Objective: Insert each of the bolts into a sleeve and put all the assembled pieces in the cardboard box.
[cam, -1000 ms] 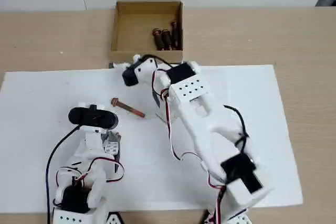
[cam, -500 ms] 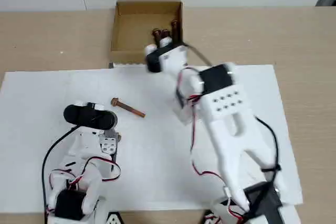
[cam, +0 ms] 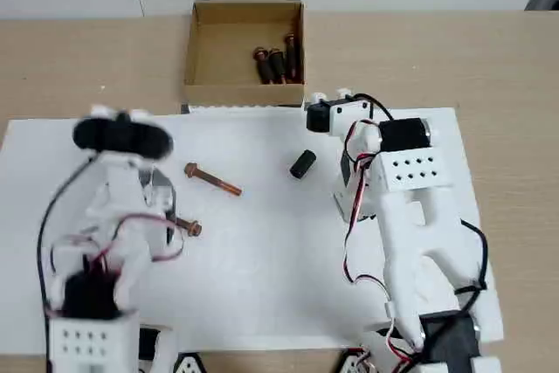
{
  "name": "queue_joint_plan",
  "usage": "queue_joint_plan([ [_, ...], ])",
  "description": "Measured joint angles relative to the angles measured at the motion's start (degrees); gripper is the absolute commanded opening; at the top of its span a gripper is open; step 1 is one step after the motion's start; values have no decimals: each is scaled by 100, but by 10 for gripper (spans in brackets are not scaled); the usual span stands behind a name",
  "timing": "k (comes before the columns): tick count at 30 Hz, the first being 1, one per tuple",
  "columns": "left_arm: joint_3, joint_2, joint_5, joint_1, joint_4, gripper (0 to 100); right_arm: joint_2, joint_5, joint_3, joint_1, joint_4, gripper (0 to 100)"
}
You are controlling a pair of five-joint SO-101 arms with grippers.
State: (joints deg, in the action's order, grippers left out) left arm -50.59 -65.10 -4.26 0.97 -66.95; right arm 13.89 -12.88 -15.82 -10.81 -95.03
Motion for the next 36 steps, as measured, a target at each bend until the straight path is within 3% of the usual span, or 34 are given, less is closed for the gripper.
queue_joint_plan([
  [8, 1521, 2119, -1292, 0, -334, 5, 0, 18, 0, 246, 9, 6],
  [14, 2760, 3455, -1257, 0, -1240, 5, 0, 18, -18, 334, 62, 6],
  [19, 3780, 4527, 123, 0, -1890, 5, 9, 18, -220, 316, 316, 6],
  [30, 4492, 6101, 4941, 0, -3007, 5, 18, 18, -730, 316, 756, 6],
  [36, 4492, 6233, 6312, 9, -3077, 5, 18, 18, -730, 316, 800, 6],
])
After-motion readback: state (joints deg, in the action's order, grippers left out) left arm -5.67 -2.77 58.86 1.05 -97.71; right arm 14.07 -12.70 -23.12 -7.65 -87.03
